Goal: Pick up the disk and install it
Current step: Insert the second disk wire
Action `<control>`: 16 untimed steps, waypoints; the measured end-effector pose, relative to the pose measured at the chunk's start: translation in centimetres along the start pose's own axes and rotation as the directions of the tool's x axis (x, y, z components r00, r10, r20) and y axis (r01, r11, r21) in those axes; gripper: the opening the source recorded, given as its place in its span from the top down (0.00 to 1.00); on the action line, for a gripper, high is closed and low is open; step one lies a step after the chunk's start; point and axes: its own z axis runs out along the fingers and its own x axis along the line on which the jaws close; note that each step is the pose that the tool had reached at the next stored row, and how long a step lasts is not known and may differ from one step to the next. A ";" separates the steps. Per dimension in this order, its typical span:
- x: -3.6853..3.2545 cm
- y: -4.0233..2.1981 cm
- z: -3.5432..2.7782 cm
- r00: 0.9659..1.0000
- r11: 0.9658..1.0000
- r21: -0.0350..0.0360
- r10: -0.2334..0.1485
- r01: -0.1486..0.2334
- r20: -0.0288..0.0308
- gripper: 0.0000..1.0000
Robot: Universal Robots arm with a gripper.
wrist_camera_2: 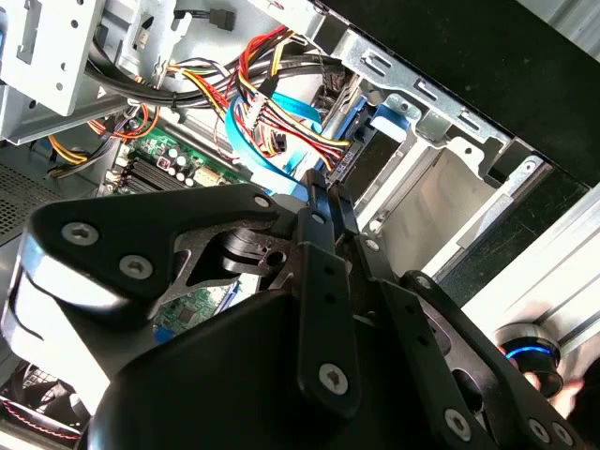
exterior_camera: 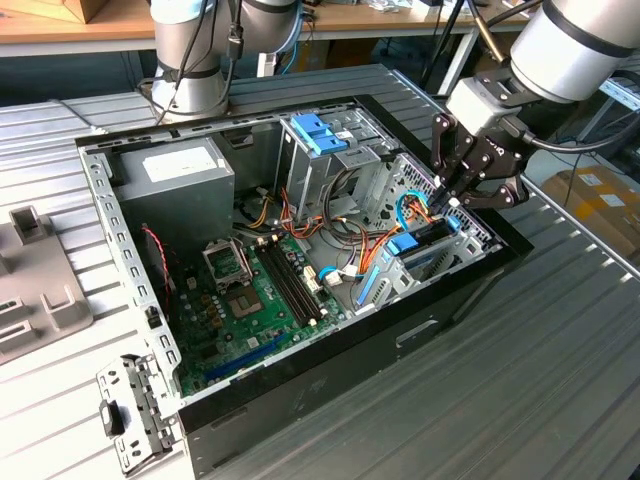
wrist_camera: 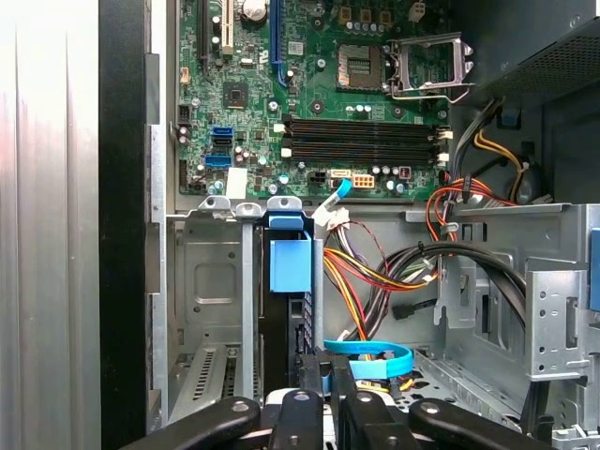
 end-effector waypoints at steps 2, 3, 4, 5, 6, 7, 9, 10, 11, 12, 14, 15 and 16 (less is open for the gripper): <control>0.00 0.00 0.00 1.000 1.000 0.000 0.000 0.000 0.000 0.84; 0.00 0.01 0.01 1.000 1.000 0.000 0.000 0.000 0.000 0.84; 0.02 0.03 0.02 1.000 1.000 0.000 0.000 0.000 0.000 0.84; 0.04 0.06 0.03 1.000 1.000 0.000 0.000 0.000 0.000 0.84; 0.08 0.11 0.03 1.000 1.000 0.000 0.000 0.000 0.000 0.84; 0.14 0.20 0.05 1.000 1.000 0.000 0.000 0.000 0.000 0.84; 0.20 0.32 0.08 1.000 1.000 0.000 0.000 0.000 0.000 0.84; 0.24 0.41 0.10 1.000 1.000 0.000 0.000 0.000 0.000 0.84; 0.26 0.46 0.11 1.000 1.000 0.000 0.000 0.000 0.000 0.84; 0.27 0.51 0.11 1.000 1.000 0.000 0.000 0.000 0.000 0.84; 0.31 0.65 0.17 1.000 1.000 0.000 0.000 0.000 0.000 0.84; 0.31 0.67 0.18 1.000 1.000 0.000 0.000 0.000 0.000 0.84; 0.32 0.70 0.20 1.000 1.000 0.000 0.000 0.000 0.000 0.84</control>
